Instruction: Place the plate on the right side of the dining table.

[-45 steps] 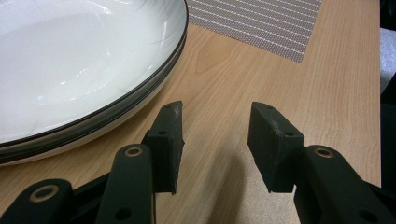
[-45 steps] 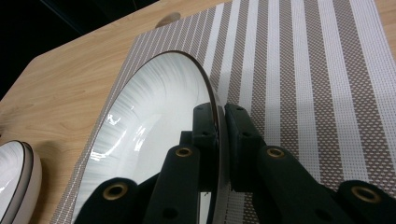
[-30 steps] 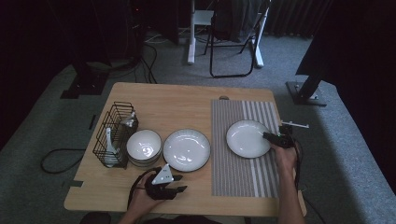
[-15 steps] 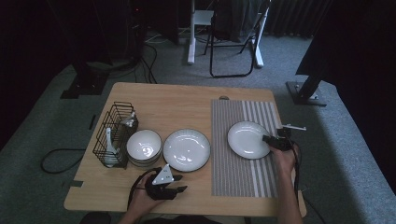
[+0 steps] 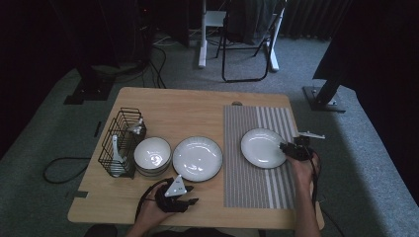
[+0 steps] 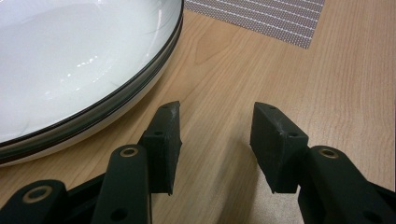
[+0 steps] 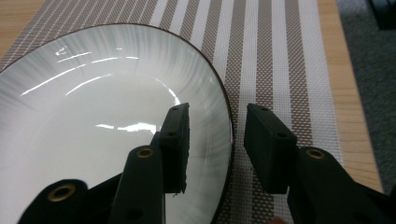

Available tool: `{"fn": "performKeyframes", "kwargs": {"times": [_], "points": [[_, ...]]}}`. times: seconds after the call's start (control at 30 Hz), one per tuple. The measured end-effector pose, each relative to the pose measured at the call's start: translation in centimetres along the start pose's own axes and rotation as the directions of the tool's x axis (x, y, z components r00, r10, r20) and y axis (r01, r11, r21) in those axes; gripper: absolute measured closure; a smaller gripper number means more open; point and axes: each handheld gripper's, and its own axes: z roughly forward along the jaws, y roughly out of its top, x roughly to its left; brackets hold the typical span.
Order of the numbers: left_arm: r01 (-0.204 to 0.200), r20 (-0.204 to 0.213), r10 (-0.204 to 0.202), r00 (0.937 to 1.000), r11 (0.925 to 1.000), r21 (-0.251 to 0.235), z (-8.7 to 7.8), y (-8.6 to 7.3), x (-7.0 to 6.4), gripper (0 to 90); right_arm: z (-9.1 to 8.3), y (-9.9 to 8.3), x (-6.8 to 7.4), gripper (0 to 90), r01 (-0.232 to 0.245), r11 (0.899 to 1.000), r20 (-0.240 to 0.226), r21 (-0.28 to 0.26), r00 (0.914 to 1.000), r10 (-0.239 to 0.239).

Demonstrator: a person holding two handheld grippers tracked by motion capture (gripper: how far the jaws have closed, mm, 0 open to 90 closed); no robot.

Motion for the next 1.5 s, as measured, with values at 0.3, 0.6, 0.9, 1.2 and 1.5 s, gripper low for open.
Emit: {"fn": "performKeyframes", "kwargs": {"times": [0.3, 0.6, 0.9, 1.2, 1.5], "points": [[-0.014, 0.011, 0.014, 0.9998, 0.9996, 0.026, 0.2, 0.1, -0.1, 54.0, -2.2, 0.2, 1.5, 56.8, 0.073, 0.994, 0.022, -0.078, 0.9972, -0.072], [-0.010, 0.012, 0.010, 0.9999, 0.9996, 0.028, 0.2, 0.1, 0.0, 52.5, -2.9, 0.0, 3.5, 56.6, 0.115, 0.989, -0.029, -0.096, 0.9926, -0.118], [-0.012, 0.013, 0.011, 0.9999, 0.9995, 0.029, 0.2, 0.1, 0.0, 51.1, -3.4, -0.1, 5.0, 56.7, 0.128, 0.985, -0.078, -0.113, 0.9874, -0.138], [-0.015, 0.016, 0.014, 0.9998, 0.9995, 0.028, 0.2, 0.1, -0.1, 51.7, -3.8, 0.0, 6.4, 56.1, 0.133, 0.982, -0.116, -0.132, 0.9820, -0.149], [-0.017, 0.017, 0.016, 0.9997, 0.9995, 0.028, 0.2, 0.1, -0.1, 51.7, -4.0, 0.5, 7.4, 54.9, 0.147, 0.979, -0.140, -0.143, 0.9759, -0.167]]}}
